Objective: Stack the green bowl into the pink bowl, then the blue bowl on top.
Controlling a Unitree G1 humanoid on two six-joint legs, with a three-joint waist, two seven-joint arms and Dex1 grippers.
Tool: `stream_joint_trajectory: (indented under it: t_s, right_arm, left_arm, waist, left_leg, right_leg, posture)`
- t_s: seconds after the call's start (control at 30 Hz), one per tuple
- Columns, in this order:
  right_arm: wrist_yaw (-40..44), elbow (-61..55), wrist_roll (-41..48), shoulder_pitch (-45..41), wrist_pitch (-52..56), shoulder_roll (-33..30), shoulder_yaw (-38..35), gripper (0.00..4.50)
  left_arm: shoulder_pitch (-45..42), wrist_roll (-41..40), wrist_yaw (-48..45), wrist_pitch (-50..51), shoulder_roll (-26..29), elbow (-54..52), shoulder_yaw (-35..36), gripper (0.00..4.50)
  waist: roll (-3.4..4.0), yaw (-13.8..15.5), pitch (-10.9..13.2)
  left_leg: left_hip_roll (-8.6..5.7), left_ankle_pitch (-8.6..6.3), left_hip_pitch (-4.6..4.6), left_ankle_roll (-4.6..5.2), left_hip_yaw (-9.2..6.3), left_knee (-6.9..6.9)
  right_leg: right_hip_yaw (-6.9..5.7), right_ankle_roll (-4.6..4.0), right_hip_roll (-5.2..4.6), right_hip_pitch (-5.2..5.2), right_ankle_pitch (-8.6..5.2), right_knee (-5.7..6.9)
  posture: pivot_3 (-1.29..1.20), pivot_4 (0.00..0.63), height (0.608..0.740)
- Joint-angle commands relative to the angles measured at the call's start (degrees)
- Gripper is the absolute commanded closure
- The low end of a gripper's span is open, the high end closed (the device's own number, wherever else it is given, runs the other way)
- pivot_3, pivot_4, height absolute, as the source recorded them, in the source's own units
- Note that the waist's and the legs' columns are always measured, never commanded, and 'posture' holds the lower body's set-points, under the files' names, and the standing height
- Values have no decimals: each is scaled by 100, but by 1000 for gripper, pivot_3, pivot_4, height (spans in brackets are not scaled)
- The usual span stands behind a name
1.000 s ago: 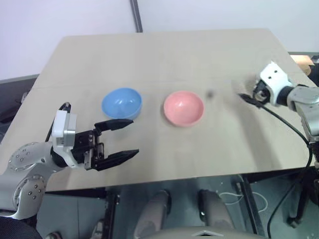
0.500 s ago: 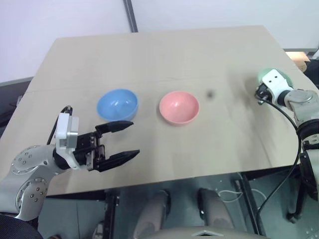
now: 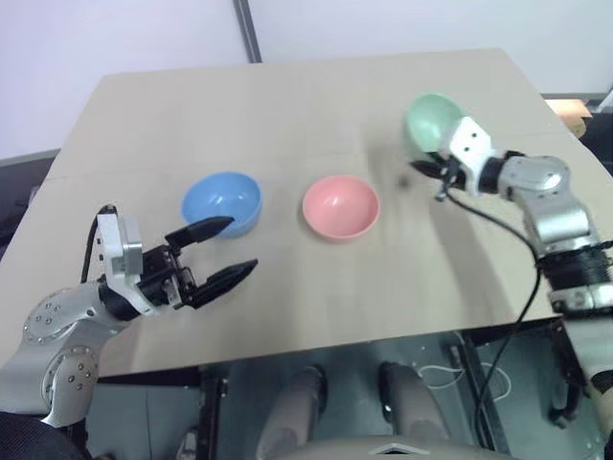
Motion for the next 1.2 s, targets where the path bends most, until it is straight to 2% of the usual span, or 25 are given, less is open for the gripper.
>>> stream_joint_trajectory:
  t_s: [0.03,0.07,0.17,0.37,0.47,0.57,0.73,0.87,0.97,1.0,1.03,1.1,1.2]
  right_arm:
    - [162,-1148,486,90,674,389,395,4479]
    - [184,-1219,504,127,747,451,473,4479]
    - [193,-1048,321,250,680,521,724,3261]
    - [-98,-878,-269,304,356,453,890,302]
    - [-171,-1053,-224,340,297,333,595,302]
    - [-141,-1570,269,483,662,230,130,302]
    - [-54,-2405,1105,1012,1379,-52,-485,302]
    - [-48,-2885,1396,1624,1602,-416,-821,302]
    - [-143,-3060,1469,1885,1600,-557,-953,302]
    - [-192,-3105,1504,1925,1601,-568,-992,259]
    - [-233,-3135,1528,1947,1603,-573,-1010,259]
    - [-307,-3194,1546,1976,1592,-576,-1022,259]
    - [-404,-3258,1497,2032,1593,-642,-1021,259]
  left_arm:
    - [-96,143,163,-225,25,62,236,0]
    - [-104,170,159,-248,33,85,239,0]
    - [-104,188,186,-264,32,71,230,0]
    - [-112,355,503,-115,99,-38,170,0]
    - [-107,799,840,-149,204,-206,63,0]
    - [-221,1616,1457,-165,384,-333,-73,0]
    - [-669,2600,2191,621,965,-491,-616,0]
    - [-1245,3851,1868,595,1941,-160,-1839,0]
    - [-1762,4421,1733,646,2181,243,-2588,0]
    - [-1914,4623,1652,497,2221,395,-2818,396]
    - [-2024,4777,1594,368,2241,519,-2974,504]
    - [-2209,5008,1480,79,2192,811,-3225,1168]
    - [-2549,5307,1361,-273,2052,1284,-3558,2722]
  waist:
    - [-4,4,-3]
    - [-7,13,-5]
    - [-16,64,-10]
    - [-15,84,-10]
    - [-15,86,-10]
    - [-15,123,-10]
    - [-18,163,-12]
    - [-18,133,-11]
    - [-9,132,-9]
    - [-9,116,-8]
    - [-9,104,-8]
    - [-9,88,-8]
    - [-10,99,-7]
  left_leg:
    - [-1,1,1,-3,-2,1]
    - [-1,1,2,-4,-1,2]
    - [-5,3,3,-8,-4,6]
    - [-1,7,1,-18,12,4]
    - [0,7,1,-21,14,3]
    - [-1,7,0,-21,15,3]
    - [-1,6,-2,-21,9,3]
    - [-2,6,-2,-20,13,3]
    - [-2,6,0,-20,17,0]
    - [-1,6,-1,-20,18,0]
    - [0,6,-1,-20,20,0]
    - [4,6,-2,-20,21,0]
    - [6,6,-5,-20,17,-1]
  right_leg:
    - [-1,-1,0,2,1,0]
    - [-2,-1,0,4,1,0]
    - [-8,-2,-2,10,1,-2]
    - [-9,-8,6,4,5,-1]
    - [-9,-9,8,3,5,-1]
    - [-9,-8,7,4,5,-2]
    - [-16,-8,7,7,5,-3]
    - [-15,-7,7,6,5,-4]
    - [-15,-6,7,6,3,-2]
    - [-15,-4,9,5,2,-3]
    - [-15,-2,9,5,1,-3]
    - [-13,-1,11,1,2,-2]
    - [-15,-4,12,0,3,-3]
  posture:
    - [0,150,740]
    - [0,150,740]
    - [0,150,740]
    - [0,150,740]
    - [0,150,740]
    - [0,150,740]
    - [0,150,740]
    - [0,150,740]
    - [0,150,740]
    - [0,150,740]
    - [0,150,740]
    - [0,150,740]
    - [0,150,740]
